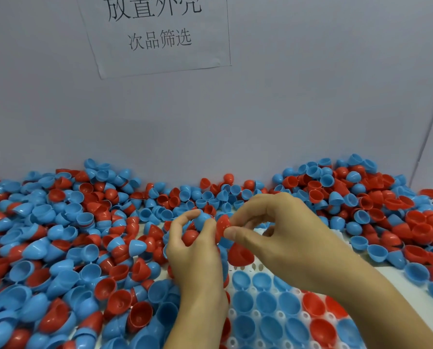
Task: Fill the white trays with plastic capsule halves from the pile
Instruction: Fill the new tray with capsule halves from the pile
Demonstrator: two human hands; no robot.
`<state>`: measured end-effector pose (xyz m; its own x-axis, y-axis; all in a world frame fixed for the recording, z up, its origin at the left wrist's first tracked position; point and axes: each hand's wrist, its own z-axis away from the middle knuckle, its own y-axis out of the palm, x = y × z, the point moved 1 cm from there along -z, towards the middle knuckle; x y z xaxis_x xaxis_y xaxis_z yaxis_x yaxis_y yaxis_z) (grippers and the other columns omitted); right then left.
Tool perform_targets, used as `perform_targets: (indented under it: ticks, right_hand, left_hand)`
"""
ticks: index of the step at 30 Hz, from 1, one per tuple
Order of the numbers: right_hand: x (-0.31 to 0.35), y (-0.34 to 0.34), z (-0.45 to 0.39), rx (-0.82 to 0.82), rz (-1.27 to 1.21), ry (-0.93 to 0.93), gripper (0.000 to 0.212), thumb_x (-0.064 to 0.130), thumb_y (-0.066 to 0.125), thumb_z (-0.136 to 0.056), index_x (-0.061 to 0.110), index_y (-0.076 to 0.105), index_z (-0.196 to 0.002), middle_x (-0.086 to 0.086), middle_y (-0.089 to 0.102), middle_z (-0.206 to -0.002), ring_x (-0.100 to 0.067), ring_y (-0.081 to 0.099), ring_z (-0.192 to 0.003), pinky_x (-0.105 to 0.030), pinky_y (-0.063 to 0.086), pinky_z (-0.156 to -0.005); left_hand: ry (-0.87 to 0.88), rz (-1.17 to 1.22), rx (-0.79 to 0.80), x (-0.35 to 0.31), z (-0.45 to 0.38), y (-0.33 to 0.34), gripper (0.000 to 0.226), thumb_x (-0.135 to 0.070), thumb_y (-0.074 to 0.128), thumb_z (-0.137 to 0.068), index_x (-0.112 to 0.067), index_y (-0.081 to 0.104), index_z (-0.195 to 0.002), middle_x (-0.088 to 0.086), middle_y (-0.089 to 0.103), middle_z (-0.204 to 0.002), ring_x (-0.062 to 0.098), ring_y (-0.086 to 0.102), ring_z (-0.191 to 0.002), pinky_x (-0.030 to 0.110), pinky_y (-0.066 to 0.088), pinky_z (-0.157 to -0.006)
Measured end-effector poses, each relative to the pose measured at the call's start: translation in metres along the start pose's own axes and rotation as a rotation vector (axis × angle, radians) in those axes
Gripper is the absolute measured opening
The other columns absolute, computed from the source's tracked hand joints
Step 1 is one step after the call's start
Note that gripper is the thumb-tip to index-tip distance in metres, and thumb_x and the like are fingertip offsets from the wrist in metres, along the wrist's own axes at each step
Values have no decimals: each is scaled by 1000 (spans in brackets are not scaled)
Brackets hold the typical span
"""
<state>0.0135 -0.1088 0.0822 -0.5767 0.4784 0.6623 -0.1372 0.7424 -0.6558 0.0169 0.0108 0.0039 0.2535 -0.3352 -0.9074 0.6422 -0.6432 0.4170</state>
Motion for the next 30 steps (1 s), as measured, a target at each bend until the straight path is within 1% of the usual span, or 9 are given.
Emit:
perform_targets:
  ticks: [3,6,8,11,17,22,24,28,30]
  right_hand:
    - [-6,6,-3,-8,-13,-2,17,34,70,-90,25,77,-77,15,70,-69,0,64,-65,-12,50,-61]
    - [-9,8,-3,36,-32,5,19,33,66,-93,25,79,-81,3,70,-63,-16,60,-55,-24,51,-52]
    - [-11,4,-2,109,-79,26,18,24,63,-95,29,79,-89,7,73,-70,-17,66,-63,-29,56,-59]
    - [-12,0,0,217,-111,40,21,17,70,-89,37,77,-94,25,70,-80,-1,66,-75,-18,56,-69]
    - [-9,3,-2,83,57,11,12,21,72,-88,29,74,-78,6,72,-74,-14,67,-72,-24,57,-73]
    - [-32,-51,10,133,264,288,16,32,71,-88,34,71,-72,23,70,-69,-4,67,-62,-21,58,-60]
    - [-50,-71,19,184,379,436,15,33,72,-88,33,71,-73,18,71,-66,-3,67,-59,-18,53,-51]
    - [-81,-85,35,339,521,701,19,20,74,-87,34,67,-76,19,64,-75,-3,63,-74,-15,49,-60]
    - [-88,-80,36,400,547,758,15,16,74,-86,31,72,-86,20,62,-80,-2,60,-78,-15,49,-65]
  left_hand:
    - [-31,21,8,-1,1,1,24,-19,70,-90,-42,69,-85,4,74,-100,22,74,-84,28,58,-58]
    - [-75,48,15,-1,0,0,21,-18,72,-89,-39,70,-88,8,76,-98,23,76,-78,30,57,-57]
    - [-91,63,17,-1,-2,-1,20,-17,72,-89,-36,71,-89,12,76,-97,24,75,-77,32,56,-59]
    - [-96,61,10,0,-3,-1,20,-15,72,-90,-35,71,-86,14,75,-99,29,74,-85,37,57,-64]
    - [-86,28,28,2,-3,0,22,-16,71,-88,-37,71,-87,8,76,-93,27,73,-84,45,62,-74]
    - [-76,39,44,1,-4,0,23,-13,72,-88,-36,71,-84,4,66,-72,29,57,-72,48,54,-73]
    - [-70,25,44,1,-4,0,22,-14,72,-87,-35,71,-86,3,66,-69,29,56,-71,48,54,-72]
    - [-58,-3,42,0,-2,1,19,-16,73,-87,-35,71,-86,14,72,-94,36,65,-82,60,58,-83]
    - [-60,-2,44,-1,-1,2,18,-16,73,-87,-34,71,-89,11,70,-85,33,63,-77,63,56,-82]
